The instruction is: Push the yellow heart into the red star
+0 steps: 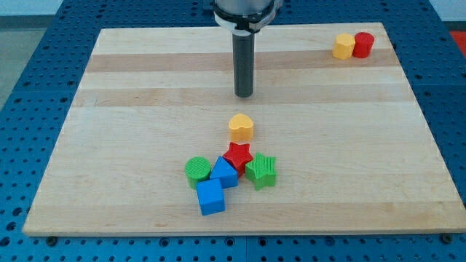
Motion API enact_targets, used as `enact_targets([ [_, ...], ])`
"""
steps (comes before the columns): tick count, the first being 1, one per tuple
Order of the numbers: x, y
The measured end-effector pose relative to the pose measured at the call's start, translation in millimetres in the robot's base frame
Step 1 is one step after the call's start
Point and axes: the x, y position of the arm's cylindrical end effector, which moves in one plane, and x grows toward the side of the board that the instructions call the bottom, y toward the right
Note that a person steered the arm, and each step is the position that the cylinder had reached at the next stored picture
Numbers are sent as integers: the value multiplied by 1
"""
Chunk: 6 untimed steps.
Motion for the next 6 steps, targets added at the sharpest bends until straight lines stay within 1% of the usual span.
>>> enact_targets([
  [2, 13, -5],
  [5, 106, -5],
  [6, 128, -5],
])
